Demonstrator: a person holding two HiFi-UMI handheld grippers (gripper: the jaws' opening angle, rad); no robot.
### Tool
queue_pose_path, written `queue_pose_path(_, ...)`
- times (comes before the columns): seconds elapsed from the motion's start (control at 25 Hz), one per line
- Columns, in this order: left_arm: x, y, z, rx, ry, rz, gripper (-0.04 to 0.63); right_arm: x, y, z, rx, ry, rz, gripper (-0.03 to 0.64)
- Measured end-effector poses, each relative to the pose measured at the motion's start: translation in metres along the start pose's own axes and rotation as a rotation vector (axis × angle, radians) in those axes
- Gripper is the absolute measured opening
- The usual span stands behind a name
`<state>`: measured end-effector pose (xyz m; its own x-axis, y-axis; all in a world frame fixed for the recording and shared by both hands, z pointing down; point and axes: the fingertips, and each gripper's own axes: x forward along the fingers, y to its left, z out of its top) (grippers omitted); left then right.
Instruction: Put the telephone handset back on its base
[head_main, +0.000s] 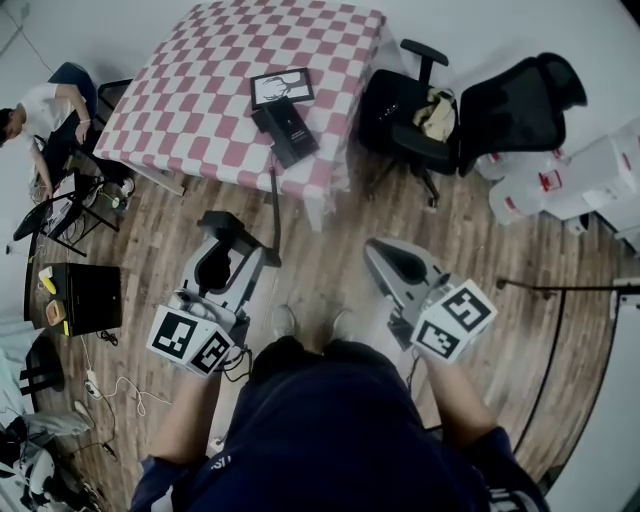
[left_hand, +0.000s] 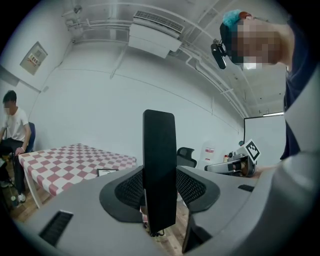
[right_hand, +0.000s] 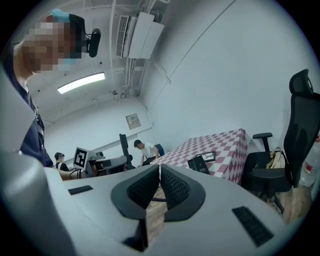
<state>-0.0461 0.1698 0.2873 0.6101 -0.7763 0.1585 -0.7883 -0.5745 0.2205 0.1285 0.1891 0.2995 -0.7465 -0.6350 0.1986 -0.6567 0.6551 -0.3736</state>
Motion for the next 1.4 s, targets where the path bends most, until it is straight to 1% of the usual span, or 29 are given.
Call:
queue_pose_path(0.16, 0.009, -0.017, -0.004, 0.006, 0.01, 0.028, 0.221, -0.018, -0.02, -0.001, 0.012, 0.001, 0.013, 0.017)
queue_pose_path(0.36, 0.02, -0.03, -0.006, 0.013, 0.023, 0.041, 0.221, -0.029, -0.036, -0.001, 0.03, 0.002, 0.024, 0.017)
queue_pose_path(0.64, 0.032, -0.027, -0.01, 0.002, 0.02, 0.052, 0.221, -0.03, -0.055, 0.003, 0.031, 0.005, 0.014, 0.017)
queue_pose_path(0.96, 0.055, 0.01, -0.014, -0.029, 0.017, 0.044, 0.221, 0.006, -0.073, 0.006, 0.023, 0.034, 0.001, 0.017)
queue_pose_path(1.28, 0.099, 0.074, -0.01, -0.061, 0.036, 0.007, 0.221, 0.076, -0.101, 0.02, 0.033, 0.066, -0.019, 0.017)
queue_pose_path(1.4, 0.117, 0.102, -0.011, -0.085, 0.049, -0.008, 0.221, 0.108, -0.109, 0.024, 0.037, 0.083, -0.026, 0.017)
